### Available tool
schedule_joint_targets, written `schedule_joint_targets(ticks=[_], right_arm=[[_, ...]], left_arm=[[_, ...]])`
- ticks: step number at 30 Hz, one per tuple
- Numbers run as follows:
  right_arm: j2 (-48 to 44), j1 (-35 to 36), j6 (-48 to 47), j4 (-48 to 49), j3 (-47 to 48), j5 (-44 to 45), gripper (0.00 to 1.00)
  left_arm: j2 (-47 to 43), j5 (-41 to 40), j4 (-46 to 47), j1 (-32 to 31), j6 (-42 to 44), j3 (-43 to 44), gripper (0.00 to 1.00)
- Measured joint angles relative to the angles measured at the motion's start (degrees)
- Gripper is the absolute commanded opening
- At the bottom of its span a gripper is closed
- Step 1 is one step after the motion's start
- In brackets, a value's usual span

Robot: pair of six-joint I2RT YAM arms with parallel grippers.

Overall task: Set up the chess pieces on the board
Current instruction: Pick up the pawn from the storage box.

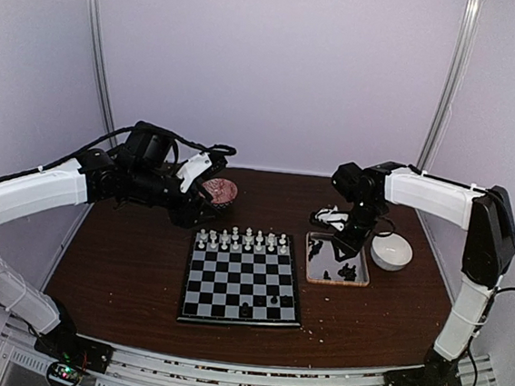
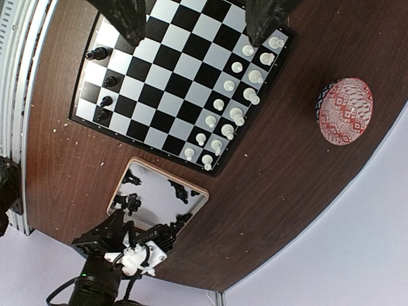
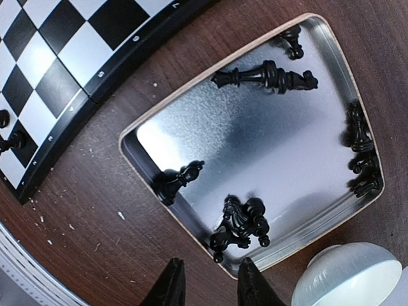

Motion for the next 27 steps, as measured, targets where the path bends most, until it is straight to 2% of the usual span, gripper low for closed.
schedule_joint_targets(ticks=[9,16,27], right_arm=[[-0.3,-5.4,0.6,3.3,-2.5,0.0,0.29],[-5.3,-9.9,0.6,5.1,-5.9,0.0,0.3],[-10.4,-11.9,0.4,8.3,-10.7,-1.9,0.32]], left_arm=[[0.7,-0.8,0.0,0.0,0.0,0.0,0.55],[2.8,-2.9,0.2,0.7,0.0,0.0,0.55],[8.2,-3.8,-0.2,0.7,-1.5,0.0,0.55]])
